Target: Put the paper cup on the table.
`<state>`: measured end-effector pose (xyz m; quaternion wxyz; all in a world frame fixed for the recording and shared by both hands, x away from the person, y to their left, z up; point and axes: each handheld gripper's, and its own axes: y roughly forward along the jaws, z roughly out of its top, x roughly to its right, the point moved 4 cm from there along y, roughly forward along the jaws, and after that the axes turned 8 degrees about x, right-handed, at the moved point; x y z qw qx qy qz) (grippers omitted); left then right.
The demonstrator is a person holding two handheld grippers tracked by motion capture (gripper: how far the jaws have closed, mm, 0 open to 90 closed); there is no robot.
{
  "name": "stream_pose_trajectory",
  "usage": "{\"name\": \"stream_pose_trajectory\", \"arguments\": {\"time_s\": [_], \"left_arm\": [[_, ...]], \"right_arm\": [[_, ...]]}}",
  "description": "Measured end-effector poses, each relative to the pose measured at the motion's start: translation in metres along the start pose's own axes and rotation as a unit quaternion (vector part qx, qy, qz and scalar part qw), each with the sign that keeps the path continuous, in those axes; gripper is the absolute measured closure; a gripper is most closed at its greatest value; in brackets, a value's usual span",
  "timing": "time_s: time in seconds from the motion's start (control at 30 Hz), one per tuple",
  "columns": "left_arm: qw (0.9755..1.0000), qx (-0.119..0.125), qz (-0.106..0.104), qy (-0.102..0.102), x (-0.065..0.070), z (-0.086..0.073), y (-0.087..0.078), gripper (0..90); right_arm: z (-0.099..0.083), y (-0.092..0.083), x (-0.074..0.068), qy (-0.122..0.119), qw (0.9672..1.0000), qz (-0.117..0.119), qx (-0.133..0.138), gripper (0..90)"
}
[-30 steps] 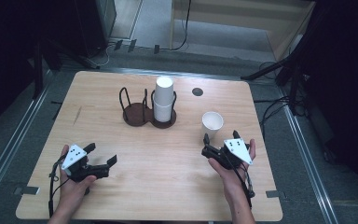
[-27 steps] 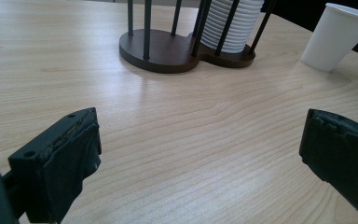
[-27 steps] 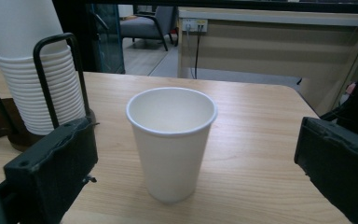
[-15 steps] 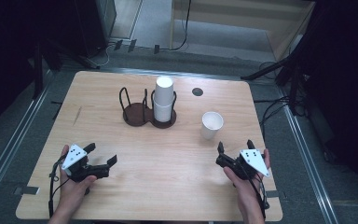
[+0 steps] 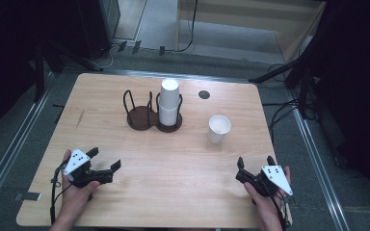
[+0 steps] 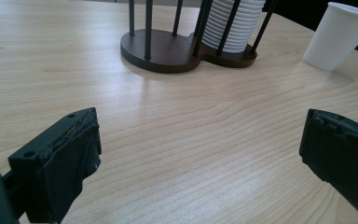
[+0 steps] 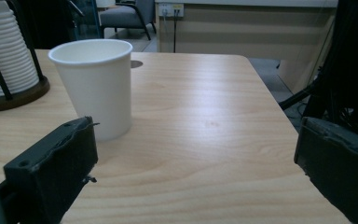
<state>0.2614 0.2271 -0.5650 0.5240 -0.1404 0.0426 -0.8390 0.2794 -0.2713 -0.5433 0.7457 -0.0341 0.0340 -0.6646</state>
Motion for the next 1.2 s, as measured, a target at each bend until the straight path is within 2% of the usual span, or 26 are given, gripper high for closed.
{"name": "stream_pose_trajectory", "arguments": {"time_s": [0.17, 0.3, 0.53, 0.63, 0.73, 0.87, 0.9, 0.97, 1.03, 1.1, 1.2], "left_arm": [[1.0000, 0.000, 0.000, -0.002, 0.000, 0.000, 0.000, 0.0], [1.0000, 0.000, 0.001, -0.001, 0.000, 0.000, 0.000, 0.0], [1.0000, 0.000, 0.001, -0.002, 0.001, 0.000, 0.000, 0.0], [1.0000, -0.002, 0.000, -0.003, 0.000, 0.000, 0.000, 0.0], [1.0000, -0.002, 0.001, -0.003, 0.000, 0.000, 0.000, 0.0], [1.0000, -0.002, 0.002, -0.003, 0.000, 0.000, 0.000, 0.0], [1.0000, -0.002, 0.002, -0.003, 0.000, 0.000, 0.000, 0.0], [1.0000, -0.004, 0.002, -0.003, 0.000, 0.000, 0.000, 0.0], [1.0000, -0.004, 0.003, -0.003, 0.001, 0.000, 0.001, 0.0], [1.0000, -0.005, 0.003, -0.002, 0.000, 0.000, 0.001, 0.0], [1.0000, -0.005, 0.003, -0.004, 0.000, 0.000, 0.001, 0.0]], "right_arm": [[-0.004, -0.007, 0.007, 0.002, 1.0000, -0.004, -0.003, 0.0], [-0.006, -0.018, 0.013, -0.012, 0.9999, -0.001, -0.005, 0.0], [-0.011, -0.030, 0.023, -0.011, 0.9999, 0.001, -0.006, 0.0], [-0.016, -0.034, 0.024, -0.020, 0.9997, 0.001, -0.010, 0.0], [-0.017, -0.034, 0.026, -0.012, 0.9999, -0.011, -0.002, 0.0], [-0.016, -0.035, 0.029, -0.003, 0.9999, -0.012, 0.005, 0.6], [-0.017, -0.036, 0.030, 0.000, 0.9999, -0.010, -0.009, 5.4], [-0.018, -0.036, 0.031, 0.003, 0.9995, -0.015, -0.027, 7.3], [-0.018, -0.036, 0.031, -0.002, 0.9992, -0.031, -0.026, 7.4], [-0.019, -0.034, 0.030, -0.007, 0.9981, -0.047, -0.040, 7.5], [-0.020, -0.033, 0.029, -0.012, 0.9974, -0.052, -0.050, 9.2]]}}
